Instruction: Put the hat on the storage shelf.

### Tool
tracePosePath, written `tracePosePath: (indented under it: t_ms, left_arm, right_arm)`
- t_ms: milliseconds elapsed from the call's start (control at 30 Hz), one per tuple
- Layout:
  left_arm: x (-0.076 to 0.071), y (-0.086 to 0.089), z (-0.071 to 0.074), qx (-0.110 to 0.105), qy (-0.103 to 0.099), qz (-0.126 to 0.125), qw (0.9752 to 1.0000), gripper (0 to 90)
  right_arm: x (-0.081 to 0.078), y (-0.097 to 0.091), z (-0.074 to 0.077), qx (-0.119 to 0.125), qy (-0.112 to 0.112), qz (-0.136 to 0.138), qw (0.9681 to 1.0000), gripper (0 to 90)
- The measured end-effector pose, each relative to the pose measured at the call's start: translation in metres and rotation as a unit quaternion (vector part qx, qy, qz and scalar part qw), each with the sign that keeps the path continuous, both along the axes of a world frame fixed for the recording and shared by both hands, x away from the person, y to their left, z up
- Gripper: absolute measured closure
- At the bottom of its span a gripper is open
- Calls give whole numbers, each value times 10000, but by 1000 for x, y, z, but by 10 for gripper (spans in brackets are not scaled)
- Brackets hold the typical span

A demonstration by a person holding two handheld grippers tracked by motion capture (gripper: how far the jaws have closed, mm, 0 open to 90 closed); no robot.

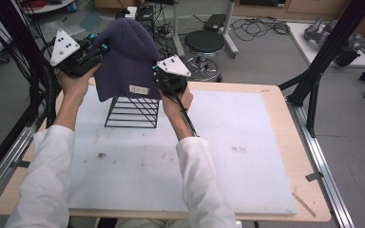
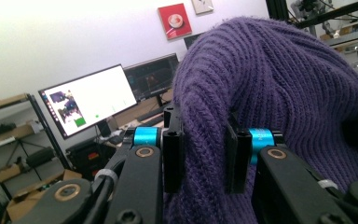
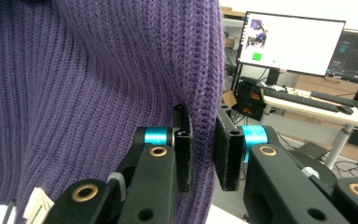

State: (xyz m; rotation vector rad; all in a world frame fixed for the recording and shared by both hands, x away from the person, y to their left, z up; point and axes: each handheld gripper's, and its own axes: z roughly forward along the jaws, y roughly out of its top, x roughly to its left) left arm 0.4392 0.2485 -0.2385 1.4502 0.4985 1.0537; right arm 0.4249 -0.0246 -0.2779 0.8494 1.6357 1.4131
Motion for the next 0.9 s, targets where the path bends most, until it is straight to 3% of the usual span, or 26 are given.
tracePosePath:
  t_ms: [333,567,900]
  left_arm:
    - [4,6,-24,-28,263,-74,9996,737]
    - [2,6,-39,-57,314,-200,9993,737]
    - [5,6,-54,146,486,-213,9985,738]
  right_arm:
    - [1,7,-23,-75,191,-14,9998,802]
    - [-1,3,-32,-103,301,8,9995,796]
    - [-3,2,-53,-220,426,116,9988,795]
